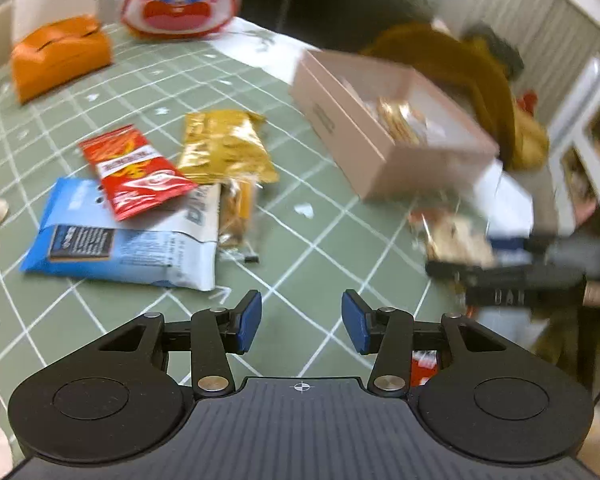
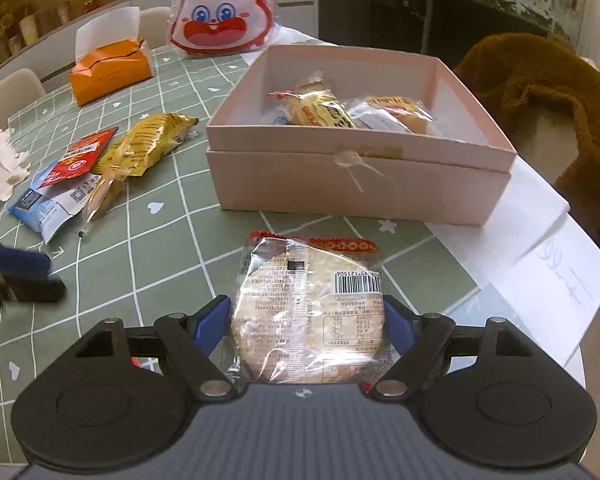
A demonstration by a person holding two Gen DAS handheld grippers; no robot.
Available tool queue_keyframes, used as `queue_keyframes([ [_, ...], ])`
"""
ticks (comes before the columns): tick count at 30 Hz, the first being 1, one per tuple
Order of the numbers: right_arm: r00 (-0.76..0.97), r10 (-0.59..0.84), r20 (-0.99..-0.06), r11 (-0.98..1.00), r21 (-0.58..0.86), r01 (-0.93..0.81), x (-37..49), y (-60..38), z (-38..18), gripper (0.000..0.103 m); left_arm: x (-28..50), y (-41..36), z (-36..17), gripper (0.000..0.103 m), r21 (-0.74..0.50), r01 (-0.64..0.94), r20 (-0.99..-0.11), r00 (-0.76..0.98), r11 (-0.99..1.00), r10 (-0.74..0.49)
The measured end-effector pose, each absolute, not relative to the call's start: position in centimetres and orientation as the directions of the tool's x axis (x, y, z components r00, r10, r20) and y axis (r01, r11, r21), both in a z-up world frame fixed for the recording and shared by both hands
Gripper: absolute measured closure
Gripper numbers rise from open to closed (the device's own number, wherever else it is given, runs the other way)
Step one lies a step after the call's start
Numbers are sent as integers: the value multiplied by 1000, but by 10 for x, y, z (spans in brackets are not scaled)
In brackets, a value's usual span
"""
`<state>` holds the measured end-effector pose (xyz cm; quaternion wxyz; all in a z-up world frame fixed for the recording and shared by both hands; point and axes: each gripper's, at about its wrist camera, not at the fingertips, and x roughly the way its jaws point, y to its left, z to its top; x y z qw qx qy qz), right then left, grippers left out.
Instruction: Organize snacks
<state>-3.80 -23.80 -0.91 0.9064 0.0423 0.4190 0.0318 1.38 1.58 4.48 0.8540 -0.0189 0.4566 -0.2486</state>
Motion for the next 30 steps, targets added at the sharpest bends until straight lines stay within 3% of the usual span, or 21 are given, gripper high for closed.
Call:
queue_keyframes([
  [5, 665, 102, -740, 995, 87, -57, -59, -238, 1, 23, 8, 5, 47, 53, -256, 445, -788, 419, 858, -452],
  [15, 586, 316, -746, 935, 140, -326, -111, -208, 14, 23, 3, -7, 31, 53, -272, 377, -816, 397, 885, -420],
  [16, 567, 334, -753, 926, 149, -347, -114, -203, 12, 24, 3, -6, 31, 53, -274, 377, -816, 396, 885, -421],
  [18, 542, 352, -763, 913, 153, -378, -117, -193, 7, 37, 3, -8, 32, 53, -273, 380, -816, 395, 884, -422],
  [22, 578, 280, -766, 933, 75, -353, -110, -176, 3, 44, 1, -6, 36, 53, -275, 383, -809, 404, 882, -427],
  [30, 627, 279, -728, 951, 118, -285, -77, -165, 1, 44, -1, 8, 38, 53, -305, 338, -791, 430, 890, -435],
])
